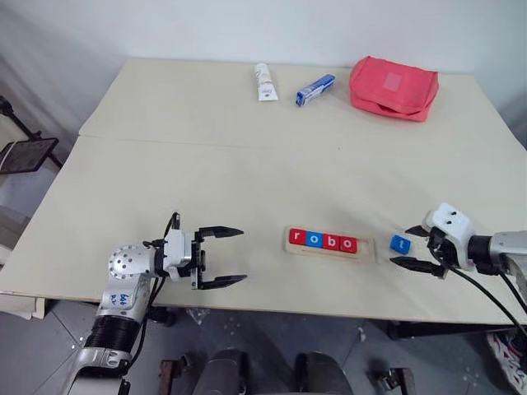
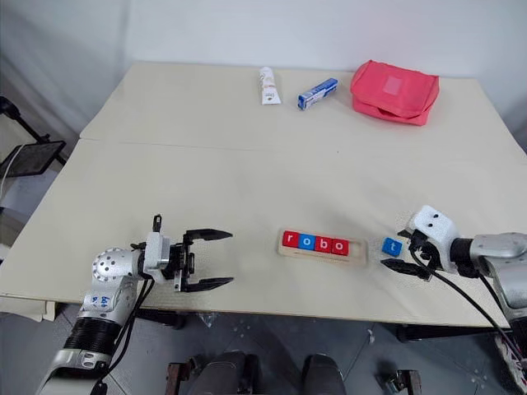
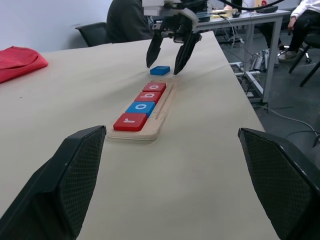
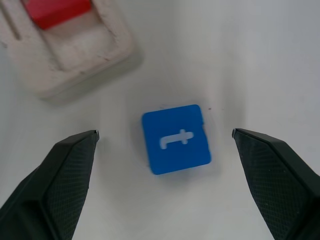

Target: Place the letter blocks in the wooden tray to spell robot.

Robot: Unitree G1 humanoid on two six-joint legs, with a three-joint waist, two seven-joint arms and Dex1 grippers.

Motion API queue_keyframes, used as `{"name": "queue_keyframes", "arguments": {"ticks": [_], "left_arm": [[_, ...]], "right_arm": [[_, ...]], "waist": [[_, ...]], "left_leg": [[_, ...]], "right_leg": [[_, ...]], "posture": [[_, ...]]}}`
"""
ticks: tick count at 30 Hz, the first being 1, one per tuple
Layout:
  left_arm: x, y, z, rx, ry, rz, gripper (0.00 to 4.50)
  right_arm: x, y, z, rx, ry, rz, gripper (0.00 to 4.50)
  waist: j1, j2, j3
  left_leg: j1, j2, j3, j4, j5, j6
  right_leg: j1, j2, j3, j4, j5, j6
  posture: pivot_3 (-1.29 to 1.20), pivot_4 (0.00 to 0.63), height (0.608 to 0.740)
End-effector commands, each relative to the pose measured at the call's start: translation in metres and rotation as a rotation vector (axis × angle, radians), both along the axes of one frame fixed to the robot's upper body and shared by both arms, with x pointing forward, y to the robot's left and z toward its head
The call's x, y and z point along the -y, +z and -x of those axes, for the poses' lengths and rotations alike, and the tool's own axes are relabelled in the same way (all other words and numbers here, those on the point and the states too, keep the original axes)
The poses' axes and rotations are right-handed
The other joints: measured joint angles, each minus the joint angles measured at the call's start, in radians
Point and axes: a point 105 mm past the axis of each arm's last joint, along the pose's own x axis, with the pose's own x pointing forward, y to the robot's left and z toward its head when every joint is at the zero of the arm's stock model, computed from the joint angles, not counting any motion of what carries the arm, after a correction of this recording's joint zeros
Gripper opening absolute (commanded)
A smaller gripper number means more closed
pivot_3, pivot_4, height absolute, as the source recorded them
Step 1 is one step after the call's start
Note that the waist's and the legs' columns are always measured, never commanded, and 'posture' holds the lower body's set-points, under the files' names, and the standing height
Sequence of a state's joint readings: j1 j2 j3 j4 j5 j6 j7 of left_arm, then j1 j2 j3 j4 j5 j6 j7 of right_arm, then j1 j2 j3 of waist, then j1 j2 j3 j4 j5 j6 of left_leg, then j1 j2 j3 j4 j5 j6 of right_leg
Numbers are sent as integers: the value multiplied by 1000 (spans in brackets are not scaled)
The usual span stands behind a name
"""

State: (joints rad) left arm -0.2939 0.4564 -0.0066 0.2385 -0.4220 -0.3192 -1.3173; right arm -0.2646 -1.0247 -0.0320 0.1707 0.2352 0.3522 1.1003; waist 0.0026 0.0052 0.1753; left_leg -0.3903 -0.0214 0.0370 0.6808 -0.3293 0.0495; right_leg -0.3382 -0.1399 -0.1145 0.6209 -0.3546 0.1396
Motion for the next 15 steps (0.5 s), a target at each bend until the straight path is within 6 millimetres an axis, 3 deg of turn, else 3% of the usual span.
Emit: {"name": "queue_keyframes", "arguments": {"ticks": [1, 8, 15], "left_arm": [[-2, 8, 2, 45, 15, -2, 4500], [-4, 8, 4, 43, 29, -5, 4500], [-3, 8, 1, 42, 29, -4, 4500]], "right_arm": [[1, -1, -1, -6, 19, 6, 3893], [0, 3, 1, -10, 32, 13, 1591], [-25, 30, 11, -10, 103, 36, 1471]], "waist": [[0, 0, 0], [0, 0, 0], [0, 0, 0]], "left_leg": [[0, 0, 0, 0, 0, 0], [0, 0, 0, 0, 0, 0], [0, 0, 0, 1, 0, 0]], "right_leg": [[0, 0, 0, 0, 0, 0], [0, -1, -1, 0, 0, 0], [0, -1, -1, 0, 0, 0]], "posture": [[0, 150, 740], [0, 150, 740], [0, 150, 740]]}}
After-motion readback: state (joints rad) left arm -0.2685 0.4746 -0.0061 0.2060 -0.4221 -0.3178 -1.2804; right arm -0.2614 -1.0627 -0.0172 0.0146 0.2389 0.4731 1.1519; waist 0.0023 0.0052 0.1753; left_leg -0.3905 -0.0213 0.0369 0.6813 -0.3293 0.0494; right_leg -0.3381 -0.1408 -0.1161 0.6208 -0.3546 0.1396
